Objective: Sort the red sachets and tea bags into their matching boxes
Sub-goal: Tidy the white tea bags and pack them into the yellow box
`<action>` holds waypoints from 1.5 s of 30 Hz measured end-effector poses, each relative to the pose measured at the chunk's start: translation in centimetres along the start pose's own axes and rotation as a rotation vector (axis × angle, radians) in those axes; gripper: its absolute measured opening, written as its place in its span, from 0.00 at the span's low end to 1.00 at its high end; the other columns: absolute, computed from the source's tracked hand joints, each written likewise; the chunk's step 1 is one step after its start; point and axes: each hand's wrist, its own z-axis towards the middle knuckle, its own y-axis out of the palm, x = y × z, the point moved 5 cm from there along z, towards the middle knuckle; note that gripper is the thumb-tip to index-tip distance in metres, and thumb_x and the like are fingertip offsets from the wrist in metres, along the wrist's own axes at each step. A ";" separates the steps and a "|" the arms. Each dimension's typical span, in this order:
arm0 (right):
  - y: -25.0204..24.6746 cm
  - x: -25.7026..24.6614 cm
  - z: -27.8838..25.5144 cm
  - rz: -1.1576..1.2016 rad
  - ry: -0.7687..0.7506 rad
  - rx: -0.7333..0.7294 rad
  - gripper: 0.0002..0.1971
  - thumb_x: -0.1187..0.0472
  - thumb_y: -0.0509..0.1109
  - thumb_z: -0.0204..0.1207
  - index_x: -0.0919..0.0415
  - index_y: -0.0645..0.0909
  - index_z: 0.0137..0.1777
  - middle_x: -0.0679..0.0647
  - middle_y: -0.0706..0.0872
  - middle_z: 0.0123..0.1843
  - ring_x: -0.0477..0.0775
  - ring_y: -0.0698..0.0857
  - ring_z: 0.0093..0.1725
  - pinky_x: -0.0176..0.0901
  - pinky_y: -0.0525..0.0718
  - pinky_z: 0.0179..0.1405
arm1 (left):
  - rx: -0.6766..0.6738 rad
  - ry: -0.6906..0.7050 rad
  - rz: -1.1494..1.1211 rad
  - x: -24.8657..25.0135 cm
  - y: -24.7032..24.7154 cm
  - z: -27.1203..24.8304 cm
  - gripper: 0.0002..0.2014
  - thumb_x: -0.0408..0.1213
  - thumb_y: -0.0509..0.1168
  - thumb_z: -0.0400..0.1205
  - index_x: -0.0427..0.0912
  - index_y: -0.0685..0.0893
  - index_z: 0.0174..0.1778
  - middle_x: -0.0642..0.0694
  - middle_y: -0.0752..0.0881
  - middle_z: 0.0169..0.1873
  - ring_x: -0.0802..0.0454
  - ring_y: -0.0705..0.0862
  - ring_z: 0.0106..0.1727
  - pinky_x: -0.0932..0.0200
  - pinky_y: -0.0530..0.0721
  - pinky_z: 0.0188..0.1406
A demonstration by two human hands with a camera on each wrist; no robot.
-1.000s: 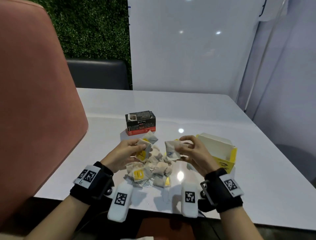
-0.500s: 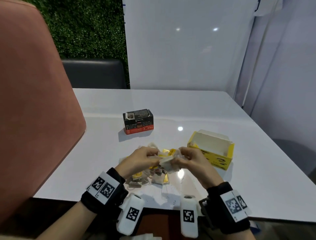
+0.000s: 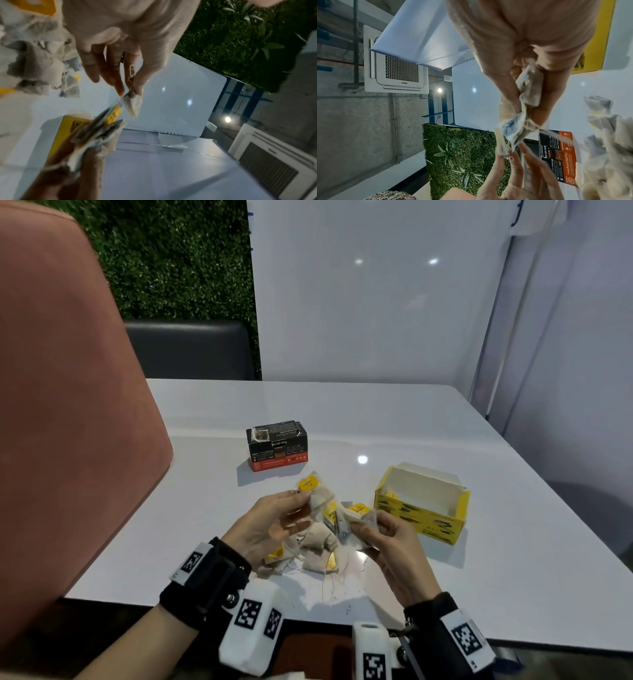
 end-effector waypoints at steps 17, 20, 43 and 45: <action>0.0 1.6 0.7 0.326 0.164 0.085 0.06 0.75 0.67 0.73 0.73 0.83 0.49 0.64 0.89 0.45 0.55 0.87 0.42 0.38 0.86 0.39 | -0.070 -0.025 0.588 -1.4 2.0 0.0 0.05 0.29 0.65 0.80 0.31 0.83 0.47 0.36 0.89 0.40 0.47 0.91 0.39 0.58 0.90 0.43; 0.0 2.6 0.6 0.280 0.185 0.118 0.06 0.76 0.68 0.72 0.72 0.83 0.46 0.64 0.88 0.41 0.55 0.87 0.37 0.38 0.87 0.35 | -0.127 -0.039 0.561 -1.6 2.5 0.0 0.06 0.25 0.63 0.81 0.34 0.85 0.48 0.46 0.88 0.32 0.57 0.88 0.32 0.58 0.89 0.45; -1.0 0.3 -0.3 0.050 -0.027 0.132 0.03 0.69 0.71 0.73 0.68 0.82 0.46 0.56 0.89 0.39 0.50 0.86 0.36 0.37 0.82 0.32 | -0.116 -0.123 0.332 -2.6 1.7 -0.8 0.12 0.33 0.59 0.84 0.28 0.84 0.45 0.32 0.90 0.41 0.43 0.91 0.40 0.59 0.90 0.37; -1.2 -1.6 0.1 -0.116 -0.201 0.123 0.03 0.70 0.72 0.72 0.68 0.80 0.44 0.59 0.87 0.40 0.50 0.84 0.39 0.38 0.81 0.35 | -0.167 -0.211 0.295 -3.0 2.1 -1.3 0.12 0.32 0.59 0.84 0.26 0.82 0.48 0.27 0.89 0.45 0.40 0.91 0.41 0.59 0.89 0.33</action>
